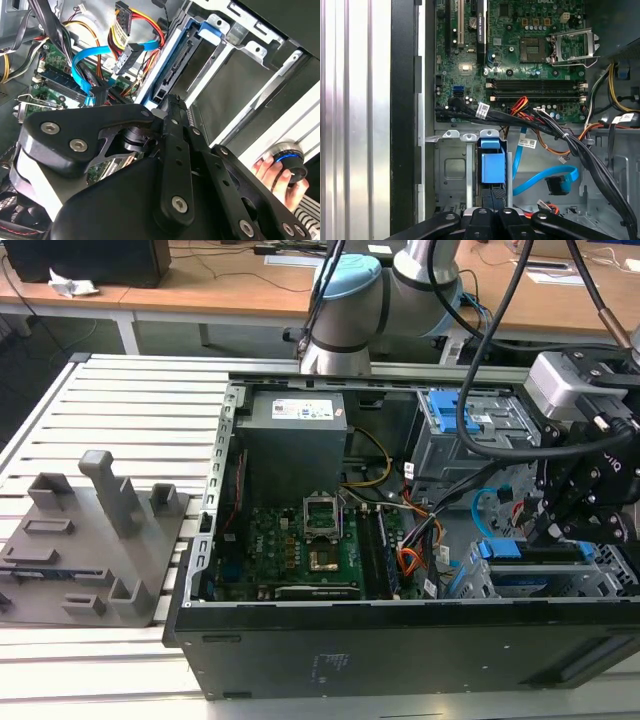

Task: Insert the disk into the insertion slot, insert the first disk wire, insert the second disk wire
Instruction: 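Insert the disk into the insertion slot, then insert the first disk wire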

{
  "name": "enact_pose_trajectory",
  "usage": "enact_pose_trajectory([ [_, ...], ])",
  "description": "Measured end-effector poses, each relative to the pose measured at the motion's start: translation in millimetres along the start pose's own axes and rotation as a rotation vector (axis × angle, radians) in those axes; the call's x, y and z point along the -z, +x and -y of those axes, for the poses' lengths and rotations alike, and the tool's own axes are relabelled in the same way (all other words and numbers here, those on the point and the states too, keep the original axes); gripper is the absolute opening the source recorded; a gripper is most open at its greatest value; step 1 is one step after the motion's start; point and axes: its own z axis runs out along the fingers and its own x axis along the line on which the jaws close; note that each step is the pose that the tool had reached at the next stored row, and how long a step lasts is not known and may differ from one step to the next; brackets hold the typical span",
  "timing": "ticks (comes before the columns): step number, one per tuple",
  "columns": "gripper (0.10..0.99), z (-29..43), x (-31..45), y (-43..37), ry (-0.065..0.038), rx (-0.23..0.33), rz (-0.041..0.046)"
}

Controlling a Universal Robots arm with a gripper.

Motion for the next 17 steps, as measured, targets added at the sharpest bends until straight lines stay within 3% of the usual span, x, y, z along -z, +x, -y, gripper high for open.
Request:
enact_pose_trajectory([
  [11,0.114,0.2,0.0,0.0,0.000,0.000,0.0000],
  [12,0.235,0.2,0.0,0.0,0.000,0.000,-0.0001],
  [13,0.294,0.2,0.0,0.0,0.000,0.000,0.0000],
  [14,0.294,0.2,0.0,0.0,0.000,0.000,0.0000],
  [15,0.361,0.2,0.0,0.0,0.000,0.000,0.0000],
  [17,0.361,0.2,0.0,0.0,0.000,0.000,-0.0001],
])
